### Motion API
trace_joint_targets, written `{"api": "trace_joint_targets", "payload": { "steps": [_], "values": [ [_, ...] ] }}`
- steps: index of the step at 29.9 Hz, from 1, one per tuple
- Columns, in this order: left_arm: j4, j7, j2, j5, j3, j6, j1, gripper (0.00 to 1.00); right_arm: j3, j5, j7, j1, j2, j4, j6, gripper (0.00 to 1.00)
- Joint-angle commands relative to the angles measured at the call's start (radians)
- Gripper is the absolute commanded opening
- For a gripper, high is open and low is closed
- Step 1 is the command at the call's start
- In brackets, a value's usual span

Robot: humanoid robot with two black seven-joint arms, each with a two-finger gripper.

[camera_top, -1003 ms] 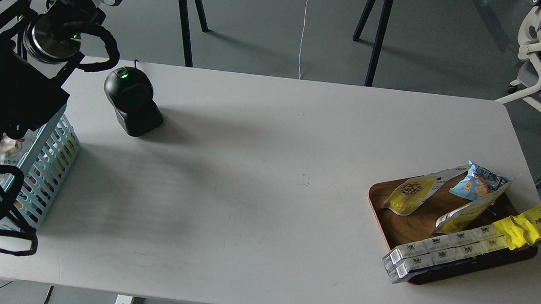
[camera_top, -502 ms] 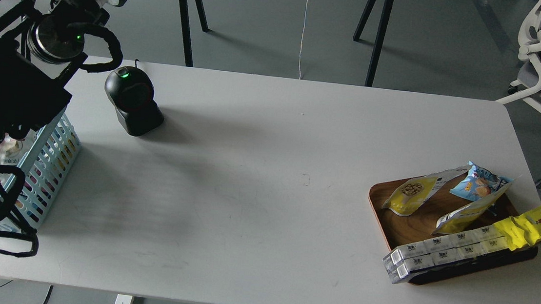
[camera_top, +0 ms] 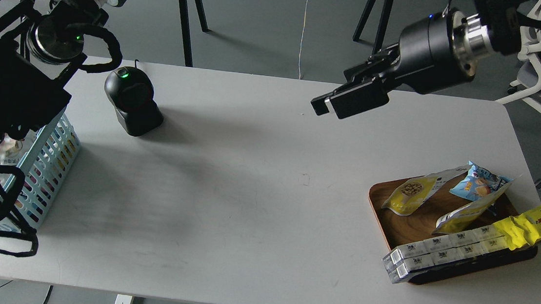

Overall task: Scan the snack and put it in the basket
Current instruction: 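Reach the right gripper down to the yellow snack packet on the tray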

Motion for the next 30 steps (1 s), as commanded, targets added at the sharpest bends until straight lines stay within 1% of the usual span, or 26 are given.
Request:
{"api": "trace_joint_targets", "payload": {
  "steps": [1, 5, 7, 9, 12, 19, 24, 26, 28, 30],
  "values": [
    [0.008, -0.003, 0.005, 0.000, -0.001, 0.000, 0.002, 1.00, -0.047, -0.196, 0.000, 0.000, 0.006, 0.061, 0.000, 0.99],
    [0.011, -0.008, 0.006, 0.000, -0.003, 0.000, 0.005, 1.00, -0.151, -0.462, 0.000, 0.000, 0.006, 0.100, -0.001, 0.98],
    [0.013, -0.009, 0.006, 0.000, -0.003, 0.000, 0.014, 1.00, -0.218, -0.590, 0.000, -0.006, 0.006, 0.097, -0.097, 0.98],
    [0.011, -0.009, 0.003, 0.000, -0.003, 0.000, 0.022, 1.00, -0.283, -0.668, 0.000, -0.008, 0.003, 0.092, -0.186, 0.98],
    [0.013, -0.009, 0.003, 0.000, -0.003, 0.000, 0.023, 1.00, -0.320, -0.705, 0.000, -0.017, -0.008, 0.071, -0.228, 0.98],
    [0.013, -0.011, -0.003, 0.000, -0.003, 0.000, 0.023, 1.00, -0.320, -0.707, 0.000, -0.087, -0.015, 0.002, -0.231, 0.98],
    [0.013, -0.009, 0.000, 0.000, -0.003, 0.000, 0.023, 1.00, -0.317, -0.704, 0.000, -0.163, -0.012, -0.095, -0.232, 0.96],
    [0.014, -0.009, 0.000, 0.000, -0.003, 0.000, 0.023, 1.00, -0.315, -0.702, 0.000, -0.186, -0.006, -0.124, -0.237, 0.88],
    [0.014, -0.011, 0.000, 0.000, -0.003, 0.000, 0.023, 1.00, -0.314, -0.702, 0.000, -0.195, -0.002, -0.127, -0.252, 0.73],
    [0.019, -0.011, 0.000, 0.000, -0.003, 0.000, 0.025, 1.00, -0.315, -0.707, 0.000, -0.195, 0.000, -0.126, -0.255, 0.65]
  ]
}}
